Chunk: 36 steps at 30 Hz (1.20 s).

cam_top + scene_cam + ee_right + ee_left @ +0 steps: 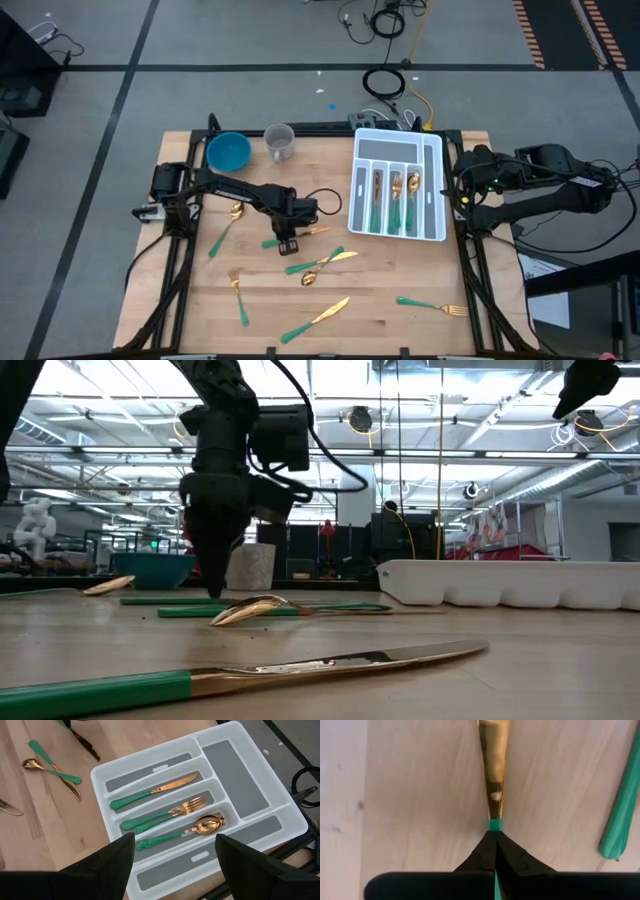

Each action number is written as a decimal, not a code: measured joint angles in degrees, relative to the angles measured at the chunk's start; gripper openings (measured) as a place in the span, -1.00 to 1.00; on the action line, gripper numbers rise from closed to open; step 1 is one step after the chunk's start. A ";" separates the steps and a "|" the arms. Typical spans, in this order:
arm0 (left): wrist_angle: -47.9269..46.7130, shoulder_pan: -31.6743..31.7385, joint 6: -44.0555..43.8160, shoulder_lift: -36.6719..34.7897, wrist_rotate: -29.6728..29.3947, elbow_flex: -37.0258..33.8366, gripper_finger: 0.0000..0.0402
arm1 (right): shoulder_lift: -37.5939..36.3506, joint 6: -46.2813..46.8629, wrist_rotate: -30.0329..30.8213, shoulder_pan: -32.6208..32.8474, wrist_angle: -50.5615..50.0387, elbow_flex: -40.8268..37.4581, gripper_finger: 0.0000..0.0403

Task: Sort silverware
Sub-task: Put the green table knife into the white cutlery tray

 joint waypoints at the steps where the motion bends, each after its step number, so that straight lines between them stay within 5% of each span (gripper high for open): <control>1: -0.51 0.01 -0.13 -0.12 0.00 -0.01 -0.99 | 0.00 0.00 -0.02 0.00 0.06 0.00 0.34; 9: -1.27 -1.10 -2.65 -0.93 -0.85 0.13 -0.99 | 0.65 -0.20 1.14 -0.02 4.32 -1.10 0.34; 14: -4.44 -1.50 -5.44 -8.29 -3.52 0.24 -0.99 | 6.18 -4.71 0.03 0.00 10.85 -7.96 0.34; 23: -7.88 -4.72 -14.43 -29.66 -15.75 0.39 -1.00 | 23.99 -12.14 -10.62 -0.02 43.46 -17.45 0.34; 27: -11.53 -6.38 -16.69 -33.14 -19.33 0.39 -1.00 | 34.72 -17.68 -10.74 -0.02 52.32 -13.86 0.34; 36: -21.63 -8.23 -18.46 -34.15 -21.62 0.39 -0.96 | 57.98 -32.58 -13.97 0.00 52.50 8.23 0.34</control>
